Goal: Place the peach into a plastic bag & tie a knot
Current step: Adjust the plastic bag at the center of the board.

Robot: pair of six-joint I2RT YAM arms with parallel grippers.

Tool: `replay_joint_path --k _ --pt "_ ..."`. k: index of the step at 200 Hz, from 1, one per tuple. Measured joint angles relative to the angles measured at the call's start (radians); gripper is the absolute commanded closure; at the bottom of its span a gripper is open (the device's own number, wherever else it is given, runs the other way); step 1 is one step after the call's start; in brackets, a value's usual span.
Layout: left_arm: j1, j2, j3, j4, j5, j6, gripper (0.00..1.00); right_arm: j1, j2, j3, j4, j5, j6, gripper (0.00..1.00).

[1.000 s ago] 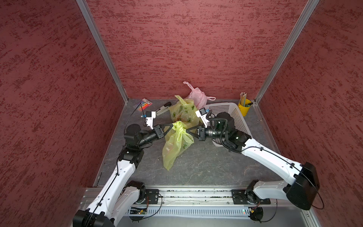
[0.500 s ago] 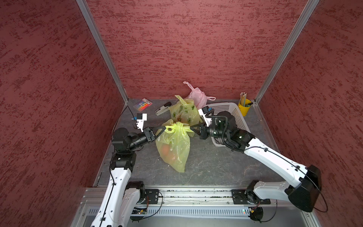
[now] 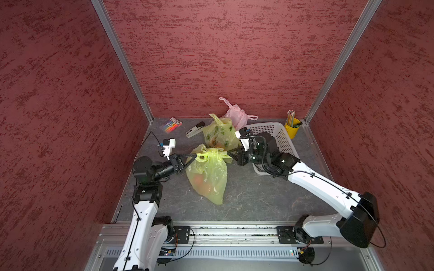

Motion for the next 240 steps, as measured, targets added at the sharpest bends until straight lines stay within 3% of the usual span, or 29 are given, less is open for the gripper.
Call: replay_joint_path --k 20,46,81,150,173,219,240 --pt "-0.002 0.017 -0.006 0.033 -0.005 -0.016 1.00 -0.002 0.000 0.036 -0.032 0.038 -0.008 0.39" --pt "-0.003 0.024 -0.010 0.056 -0.013 -0.024 1.00 -0.005 0.001 0.129 -0.068 0.055 -0.016 0.30" --pt "-0.008 0.024 -0.010 0.069 -0.016 -0.025 1.00 0.002 0.035 0.236 -0.035 -0.068 0.007 0.18" --pt "-0.022 0.026 -0.016 0.070 -0.019 -0.025 1.00 0.022 0.265 0.269 0.010 -0.280 0.047 0.14" --pt "-0.027 0.027 -0.016 0.069 -0.019 -0.025 1.00 0.025 0.297 0.269 0.014 -0.322 0.075 0.22" --pt "-0.038 0.043 -0.016 0.073 -0.021 -0.024 1.00 0.031 0.282 0.210 0.141 -0.428 0.162 0.57" --pt "-0.044 0.047 -0.016 0.076 -0.023 -0.024 1.00 0.033 0.282 0.180 0.184 -0.460 0.194 0.64"
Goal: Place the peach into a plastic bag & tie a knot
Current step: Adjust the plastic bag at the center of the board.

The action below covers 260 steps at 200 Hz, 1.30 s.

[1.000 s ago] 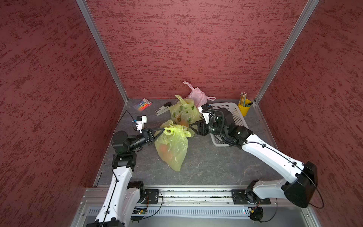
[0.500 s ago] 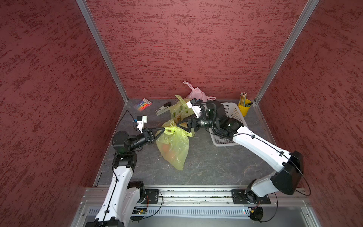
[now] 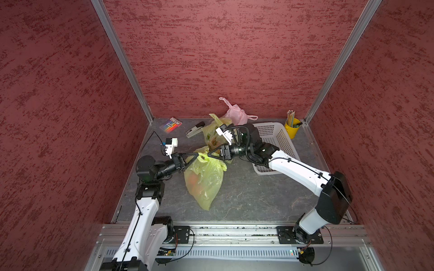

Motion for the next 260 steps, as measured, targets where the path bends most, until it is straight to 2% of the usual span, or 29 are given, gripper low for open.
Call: replay_joint_path --k 30,42,58,83,89,97,107,120,144,177,185,211,216,241,249,260 --pt "-0.008 0.000 0.000 0.000 -0.005 0.000 1.00 0.001 0.000 -0.018 0.042 -0.026 0.032 0.79" --pt "-0.010 0.000 0.000 0.000 -0.010 0.000 1.00 0.002 0.000 -0.019 0.061 -0.031 0.046 0.88" --pt "-0.011 0.000 0.000 -0.001 -0.017 0.001 1.00 0.002 0.000 -0.021 0.087 -0.039 0.066 0.94" --pt "-0.016 -0.001 0.000 -0.012 -0.018 0.009 0.66 0.003 0.000 -0.027 0.111 -0.041 0.085 1.00" --pt "-0.017 -0.002 0.000 -0.018 -0.018 0.015 0.56 0.003 0.000 -0.029 0.113 -0.041 0.089 1.00" --pt "-0.018 -0.005 0.002 -0.032 -0.018 0.014 0.47 0.003 0.000 -0.031 0.118 -0.041 0.093 1.00" --pt "-0.019 -0.013 0.003 -0.060 -0.018 0.025 0.39 0.004 0.000 -0.032 0.121 -0.041 0.097 1.00" --pt "-0.021 -0.026 0.005 -0.100 -0.017 0.040 0.38 0.005 0.000 -0.034 0.129 -0.041 0.101 1.00" --pt "-0.027 -0.042 0.007 -0.167 -0.015 0.065 0.39 0.006 0.000 -0.035 0.140 -0.041 0.109 1.00" --pt "-0.044 -0.047 0.007 -0.232 -0.013 0.095 0.47 0.008 0.000 -0.037 0.147 -0.041 0.117 1.00" --pt "-0.048 -0.048 0.007 -0.242 -0.013 0.101 0.55 0.008 0.000 -0.037 0.147 -0.041 0.117 1.00" --pt "-0.055 -0.050 0.008 -0.262 -0.007 0.118 0.95 0.009 0.000 -0.037 0.147 -0.041 0.117 1.00" --pt "-0.056 -0.050 0.008 -0.264 -0.007 0.114 1.00 0.009 0.000 -0.037 0.147 -0.041 0.116 0.96" --pt "-0.059 -0.037 0.008 -0.254 0.002 0.117 1.00 0.012 -0.001 -0.037 0.121 -0.011 0.100 0.56" --pt "-0.059 -0.029 0.008 -0.248 0.002 0.116 1.00 0.013 -0.005 -0.037 0.100 0.011 0.089 0.50" --pt "-0.059 -0.017 0.005 -0.234 0.003 0.112 1.00 0.012 -0.021 -0.042 0.069 0.049 0.074 0.47"
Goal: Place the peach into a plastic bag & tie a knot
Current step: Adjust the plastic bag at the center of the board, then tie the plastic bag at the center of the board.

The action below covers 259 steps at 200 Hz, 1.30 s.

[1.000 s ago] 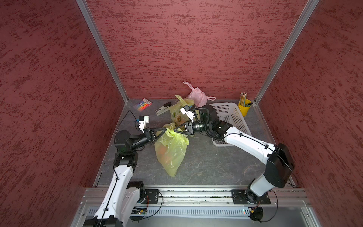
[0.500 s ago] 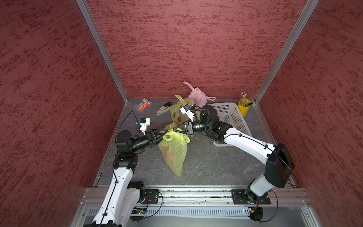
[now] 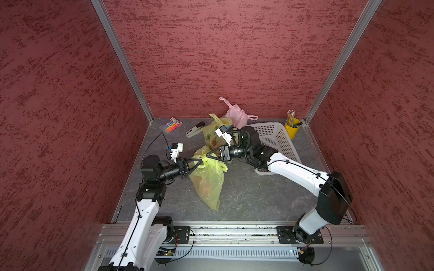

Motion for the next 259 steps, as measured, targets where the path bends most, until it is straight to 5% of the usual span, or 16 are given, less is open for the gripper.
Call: replay_joint_path --k 83,124,259 --pt "0.005 0.010 -0.017 0.047 0.002 -0.016 1.00 -0.042 -0.333 -0.274 -0.001 0.094 0.043 0.56" --pt "0.006 0.010 -0.017 0.047 0.002 -0.019 1.00 -0.042 -0.338 -0.381 0.027 0.066 0.096 0.47" --pt "0.006 -0.001 -0.017 0.047 0.002 -0.023 1.00 -0.035 -0.243 -0.429 0.256 -0.014 0.199 0.57"
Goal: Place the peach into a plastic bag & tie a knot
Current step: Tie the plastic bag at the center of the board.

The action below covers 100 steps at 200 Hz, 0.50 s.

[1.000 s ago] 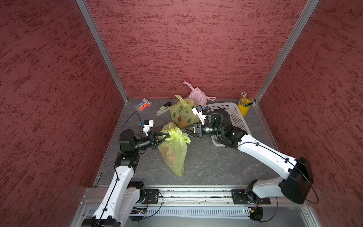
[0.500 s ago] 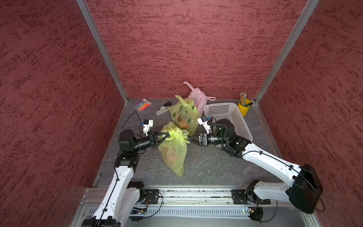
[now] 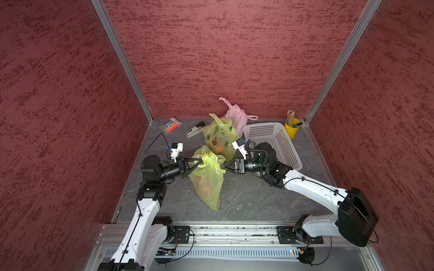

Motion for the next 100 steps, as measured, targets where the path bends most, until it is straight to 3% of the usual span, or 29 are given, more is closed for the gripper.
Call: replay_joint_path --k 100 --pt "0.000 -0.006 0.000 0.000 0.000 0.000 1.00 0.009 0.021 -0.057 0.122 -0.018 0.082 0.58"
